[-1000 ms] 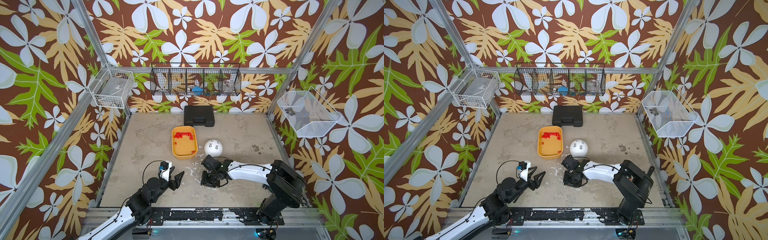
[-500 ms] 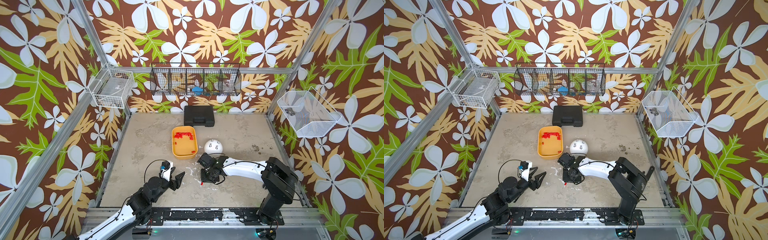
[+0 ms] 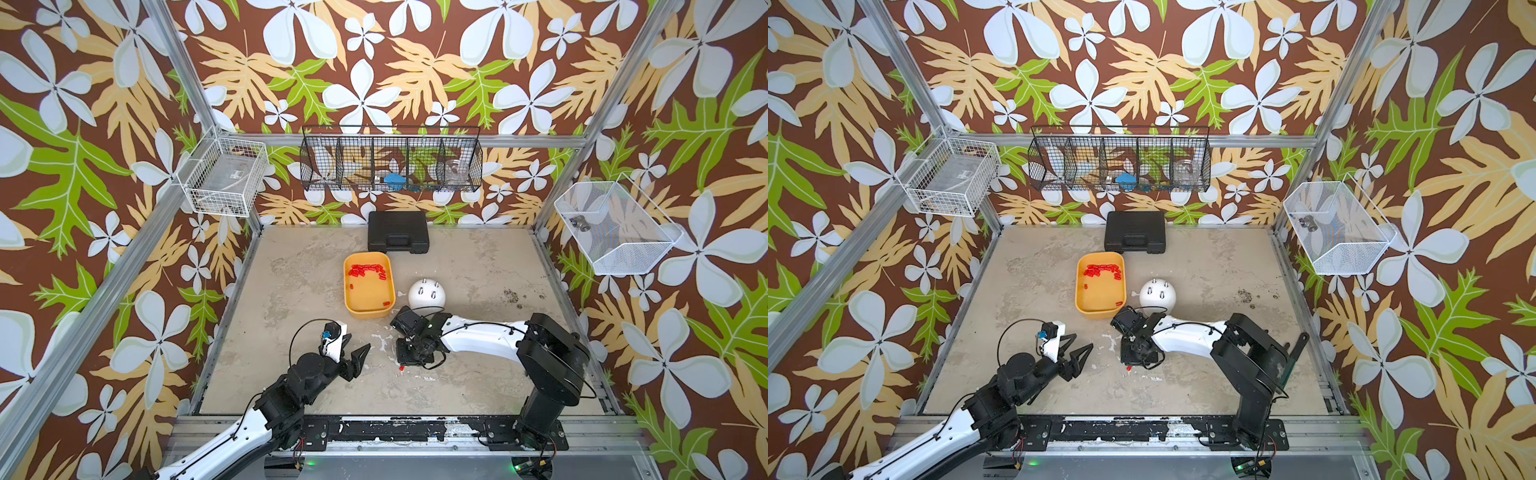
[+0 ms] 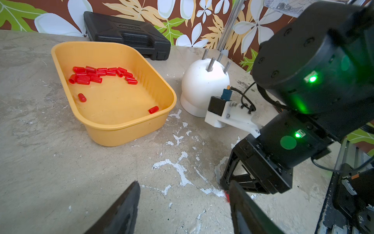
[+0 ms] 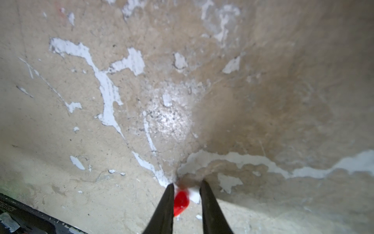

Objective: Cover the protruding screws with screw protection sleeves
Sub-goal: Pick up the screw protection sleeve from the center of the board.

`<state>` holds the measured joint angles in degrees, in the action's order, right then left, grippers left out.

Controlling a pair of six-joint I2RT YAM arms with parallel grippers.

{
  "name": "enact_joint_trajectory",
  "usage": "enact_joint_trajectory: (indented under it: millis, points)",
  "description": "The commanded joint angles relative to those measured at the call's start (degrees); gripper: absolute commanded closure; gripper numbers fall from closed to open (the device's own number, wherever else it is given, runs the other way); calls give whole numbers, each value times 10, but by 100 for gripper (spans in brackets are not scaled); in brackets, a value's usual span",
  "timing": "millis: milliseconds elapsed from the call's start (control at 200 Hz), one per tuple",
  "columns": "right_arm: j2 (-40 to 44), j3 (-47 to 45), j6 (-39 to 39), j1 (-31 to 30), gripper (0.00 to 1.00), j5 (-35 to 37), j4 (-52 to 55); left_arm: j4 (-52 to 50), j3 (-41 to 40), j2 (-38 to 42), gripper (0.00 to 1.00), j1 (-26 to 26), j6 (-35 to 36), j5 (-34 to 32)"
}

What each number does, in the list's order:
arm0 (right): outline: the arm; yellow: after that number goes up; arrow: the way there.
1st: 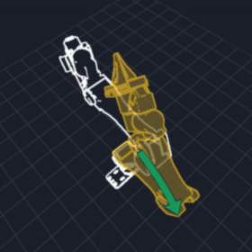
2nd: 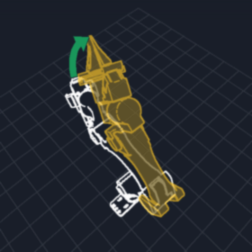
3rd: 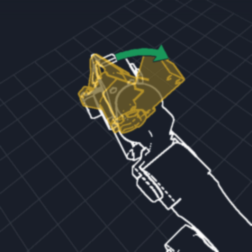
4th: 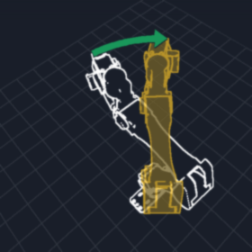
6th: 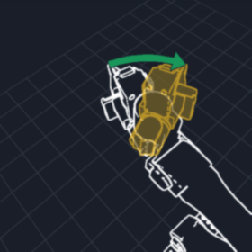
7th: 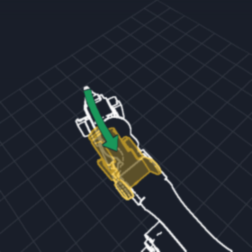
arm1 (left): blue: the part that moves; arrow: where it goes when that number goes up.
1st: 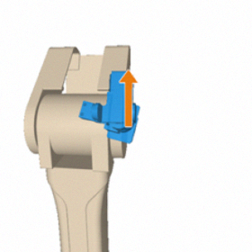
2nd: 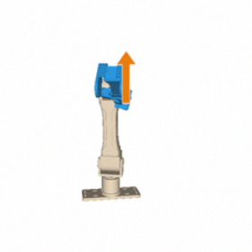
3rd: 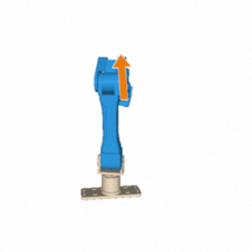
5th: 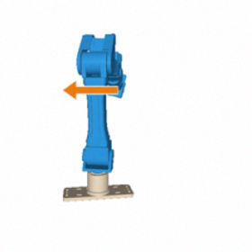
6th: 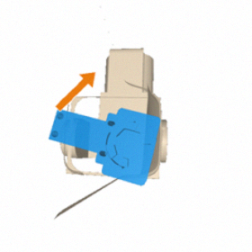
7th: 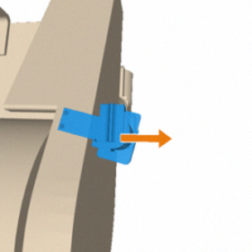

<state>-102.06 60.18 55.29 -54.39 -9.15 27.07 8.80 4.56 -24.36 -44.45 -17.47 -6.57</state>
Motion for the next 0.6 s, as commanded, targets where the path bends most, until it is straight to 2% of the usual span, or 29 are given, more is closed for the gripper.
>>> enact_joint_trajectory:
  millis: [0, 596]
  points:
    - [-14, 7, -3, -6, 77, -6, 14, 18, 5, -1, 30, 1, 5, 5]
    - [-29, 19, -14, -11, 89, -11, 9, 21, 5, -6, 30, 0, 5, 6]
